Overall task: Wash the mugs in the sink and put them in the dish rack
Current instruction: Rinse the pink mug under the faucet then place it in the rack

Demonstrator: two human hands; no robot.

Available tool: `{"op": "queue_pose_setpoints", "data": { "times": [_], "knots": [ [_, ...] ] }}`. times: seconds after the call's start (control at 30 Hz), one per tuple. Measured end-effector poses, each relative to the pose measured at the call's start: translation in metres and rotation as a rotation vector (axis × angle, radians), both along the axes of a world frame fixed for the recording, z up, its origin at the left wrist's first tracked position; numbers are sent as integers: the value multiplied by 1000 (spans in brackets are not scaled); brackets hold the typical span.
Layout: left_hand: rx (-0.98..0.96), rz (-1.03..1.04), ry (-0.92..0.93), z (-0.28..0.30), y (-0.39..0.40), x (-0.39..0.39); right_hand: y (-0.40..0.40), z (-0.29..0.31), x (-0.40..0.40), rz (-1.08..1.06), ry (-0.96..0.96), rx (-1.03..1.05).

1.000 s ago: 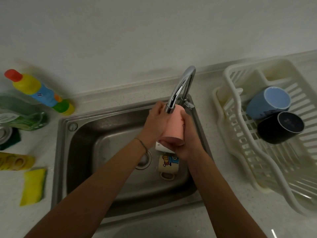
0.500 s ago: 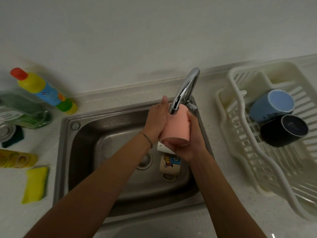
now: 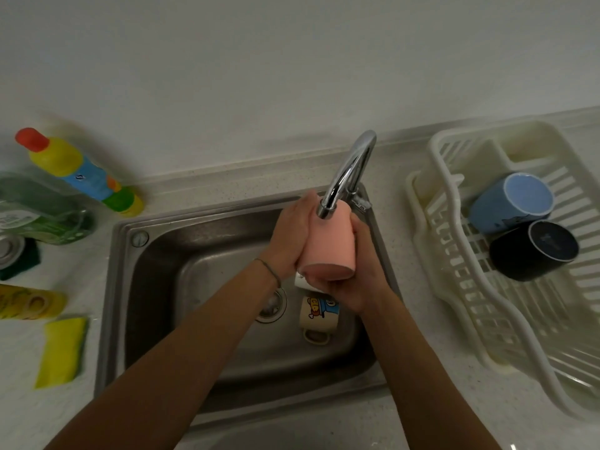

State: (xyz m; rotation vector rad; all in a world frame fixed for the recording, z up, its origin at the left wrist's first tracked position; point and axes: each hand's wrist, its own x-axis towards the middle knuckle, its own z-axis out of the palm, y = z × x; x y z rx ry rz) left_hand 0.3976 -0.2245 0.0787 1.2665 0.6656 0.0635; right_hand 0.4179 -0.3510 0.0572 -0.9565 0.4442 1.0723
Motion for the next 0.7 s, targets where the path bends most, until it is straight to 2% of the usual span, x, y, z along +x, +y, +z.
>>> {"op": "queue_pose_setpoints", "data": {
  "times": [0.1,0.13,0.2,0.27,0.3,0.37,0.47,0.6,0.7],
  "knots": [
    [90,2,27,0,0,0,2,8,7,131,-352,-363],
    [143,-3,23,0,0,1,4,10,9,129,-434,-421],
    [194,-13,0,2,-1,6,9,11,6,86,-545,-423],
    [155,-4,-14,0,-4,10,13,11,1,46,-623,-438],
    [129,0,-16,-2,-7,10,13,10,1,32,-601,-418],
    [168,-5,-23,-8,-15,7,10,9,3,0,-397,-295],
    [415,-117,-60,-15,-20,0,-1,7,4,-37,-98,-88],
    [515,-78,-16,-8,1,8,-6,0,-8,-53,38,159],
    [469,-38,-20,-10,3,14,-4,-1,-10,-114,93,223]
  ]
}}
